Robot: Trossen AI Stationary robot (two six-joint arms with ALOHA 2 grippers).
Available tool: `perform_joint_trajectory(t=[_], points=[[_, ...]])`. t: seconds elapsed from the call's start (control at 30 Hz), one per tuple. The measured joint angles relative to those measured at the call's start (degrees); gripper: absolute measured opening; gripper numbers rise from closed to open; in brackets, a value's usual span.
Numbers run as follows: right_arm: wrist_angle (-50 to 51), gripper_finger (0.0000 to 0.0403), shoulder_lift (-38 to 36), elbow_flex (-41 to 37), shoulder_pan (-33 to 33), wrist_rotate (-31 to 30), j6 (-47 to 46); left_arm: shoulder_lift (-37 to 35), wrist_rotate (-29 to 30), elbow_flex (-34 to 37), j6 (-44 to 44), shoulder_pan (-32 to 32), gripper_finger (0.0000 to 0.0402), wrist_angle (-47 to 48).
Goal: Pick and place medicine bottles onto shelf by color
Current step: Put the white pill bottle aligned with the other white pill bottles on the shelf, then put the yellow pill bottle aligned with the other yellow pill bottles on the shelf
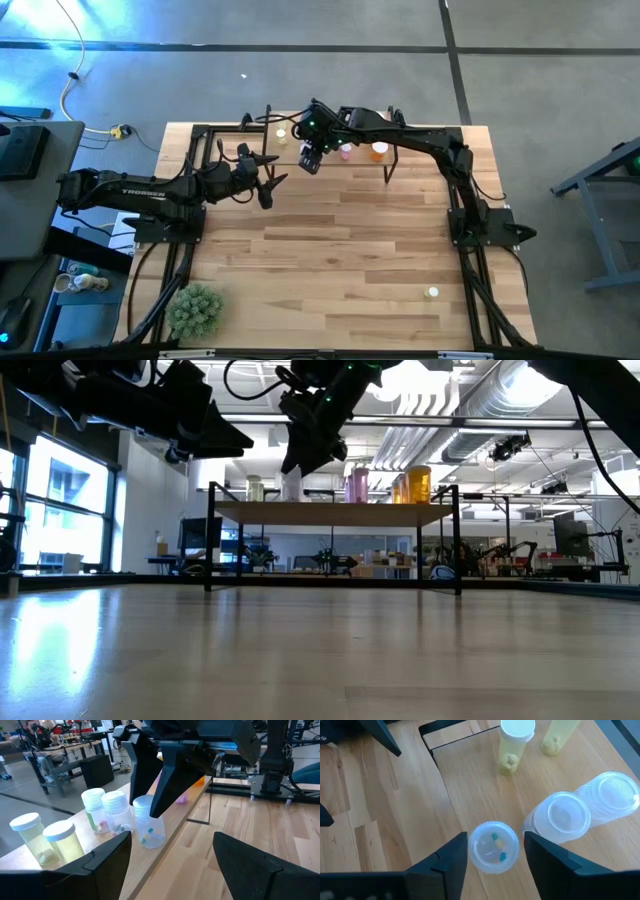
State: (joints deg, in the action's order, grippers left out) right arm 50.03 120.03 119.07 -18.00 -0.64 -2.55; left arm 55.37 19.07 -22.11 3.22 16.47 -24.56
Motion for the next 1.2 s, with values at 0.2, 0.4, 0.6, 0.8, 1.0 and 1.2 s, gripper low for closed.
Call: perform_joint_trajectory(t=[0.2,0.4,0.6,0.8,1.0,1.2], points=[[-0.09,0.0195,0.0,0.0,0.0,0.0,-0.02,0.0,0.0,0.0,0.0,0.0,0.0271,0.06],[1.43,0.0196,-0.02,1.95,0.0,0.0,0.04,0.0,0.0,0.0,-0.01,0.0,0.0271,0.48],[6.43,0.0197,-0.07,5.92,0.0,-0.02,1.19,0.0,0.0,0.0,-0.01,0.0,0.0271,0.58],[13.66,0.0197,-0.11,10.78,0.0,-0.01,3.39,0.0,0.0,0.0,-0.02,0.0,0.0271,1.27],[20.09,0.0197,-0.13,12.35,1.02,-0.05,5.88,0.0,0.0,0.0,0.0,0.0,0.0271,1.25],[26.5,0.0197,-0.13,12.35,2.27,-0.04,6.47,0.0,0.0,0.0,-0.02,0.0,0.0271,1.25]])
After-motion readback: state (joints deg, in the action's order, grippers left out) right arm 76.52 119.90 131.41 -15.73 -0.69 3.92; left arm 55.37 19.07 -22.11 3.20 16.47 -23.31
